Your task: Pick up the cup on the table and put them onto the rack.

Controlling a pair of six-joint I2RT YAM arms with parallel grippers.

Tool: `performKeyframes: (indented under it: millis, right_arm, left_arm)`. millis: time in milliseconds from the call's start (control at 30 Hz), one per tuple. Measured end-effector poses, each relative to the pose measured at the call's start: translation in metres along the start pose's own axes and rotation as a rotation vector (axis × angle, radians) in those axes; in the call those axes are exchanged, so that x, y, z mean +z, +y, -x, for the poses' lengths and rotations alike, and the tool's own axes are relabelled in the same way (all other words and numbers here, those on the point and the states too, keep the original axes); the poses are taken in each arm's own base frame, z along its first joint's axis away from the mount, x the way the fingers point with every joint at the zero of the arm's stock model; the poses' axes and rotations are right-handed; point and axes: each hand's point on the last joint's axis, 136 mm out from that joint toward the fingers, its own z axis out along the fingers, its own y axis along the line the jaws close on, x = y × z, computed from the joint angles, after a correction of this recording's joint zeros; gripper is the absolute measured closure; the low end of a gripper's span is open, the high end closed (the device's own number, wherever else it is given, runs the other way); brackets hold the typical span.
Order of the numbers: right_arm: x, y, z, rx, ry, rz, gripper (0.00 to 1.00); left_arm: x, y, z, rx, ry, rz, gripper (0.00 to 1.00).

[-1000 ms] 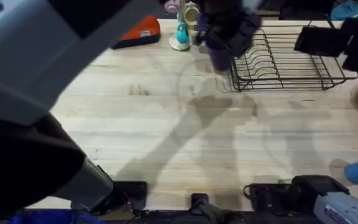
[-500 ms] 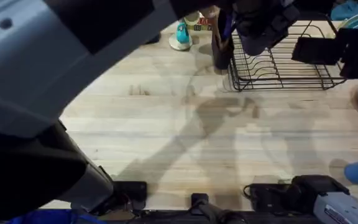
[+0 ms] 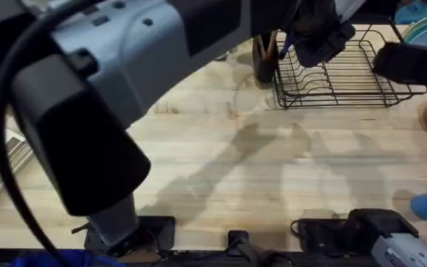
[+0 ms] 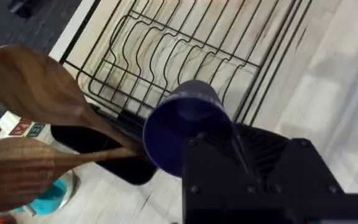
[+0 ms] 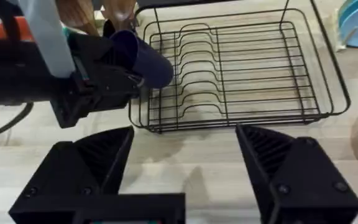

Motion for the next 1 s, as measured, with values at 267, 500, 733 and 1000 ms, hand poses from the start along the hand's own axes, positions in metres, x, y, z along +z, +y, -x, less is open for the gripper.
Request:
performKeyframes:
  millis: [267, 500, 733, 1000]
  right_arm:
    - [-0.002, -0.005, 0.001, 0.007, -0.009, -0.017, 0.005]
    - [-0.002, -0.005, 0.001, -0.009, -0.008, -0.017, 0.005]
    - [-0.002, -0.005, -0.001, -0.014, -0.002, -0.017, 0.005]
    - [-0.002, -0.005, -0.001, -0.015, -0.002, -0.017, 0.005]
  left_arm:
    - [0.011, 0.001, -0.003, -0.001, 0.005, -0.001, 0.961]
    - [0.051, -0.003, -0.043, -0.015, 0.136, -0.028, 0.960]
    - [0.057, -0.005, -0.055, -0.019, 0.177, -0.034, 0.961]
    - [0.056, -0.005, -0.057, -0.020, 0.188, -0.036, 0.961]
